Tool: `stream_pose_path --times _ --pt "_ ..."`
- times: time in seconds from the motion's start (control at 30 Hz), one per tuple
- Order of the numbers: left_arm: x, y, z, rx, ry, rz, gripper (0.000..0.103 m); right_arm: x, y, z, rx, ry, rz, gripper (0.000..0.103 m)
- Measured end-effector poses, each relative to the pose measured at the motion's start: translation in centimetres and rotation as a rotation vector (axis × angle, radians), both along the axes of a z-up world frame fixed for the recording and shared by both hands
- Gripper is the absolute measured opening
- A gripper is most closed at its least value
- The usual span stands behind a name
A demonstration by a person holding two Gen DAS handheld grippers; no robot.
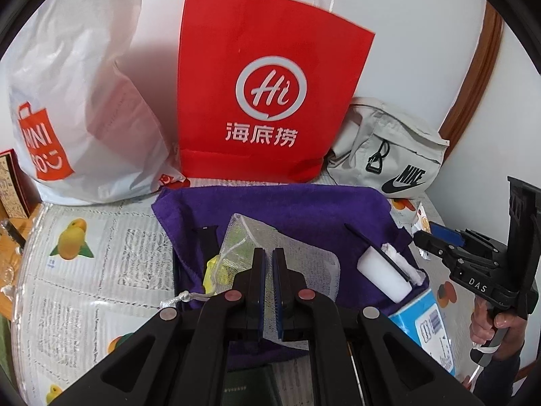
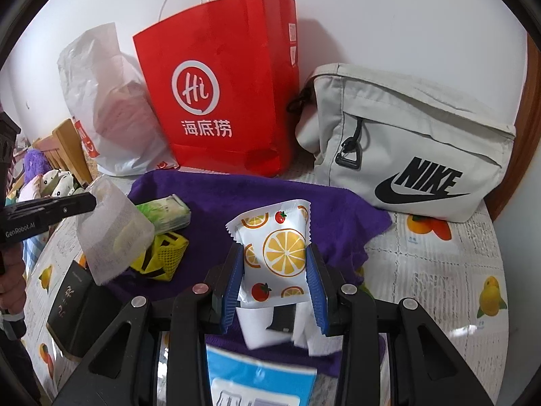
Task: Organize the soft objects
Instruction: 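Carry the clear bag and orange-print snack packet over the purple towel with both grippers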
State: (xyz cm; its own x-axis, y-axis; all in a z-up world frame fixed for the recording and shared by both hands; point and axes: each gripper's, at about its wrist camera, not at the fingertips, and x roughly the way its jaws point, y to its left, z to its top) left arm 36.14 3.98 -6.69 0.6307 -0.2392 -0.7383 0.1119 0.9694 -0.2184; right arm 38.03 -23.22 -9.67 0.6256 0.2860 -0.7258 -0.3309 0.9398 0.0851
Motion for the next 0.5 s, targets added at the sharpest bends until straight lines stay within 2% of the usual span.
stream_pose_path --times 0.5 --pt "2.4 0.1 -2.9 -0.017 0.062 -0.011 0.005 3.8 1.4 -3.1 -0.020 0.078 0.022 0.037"
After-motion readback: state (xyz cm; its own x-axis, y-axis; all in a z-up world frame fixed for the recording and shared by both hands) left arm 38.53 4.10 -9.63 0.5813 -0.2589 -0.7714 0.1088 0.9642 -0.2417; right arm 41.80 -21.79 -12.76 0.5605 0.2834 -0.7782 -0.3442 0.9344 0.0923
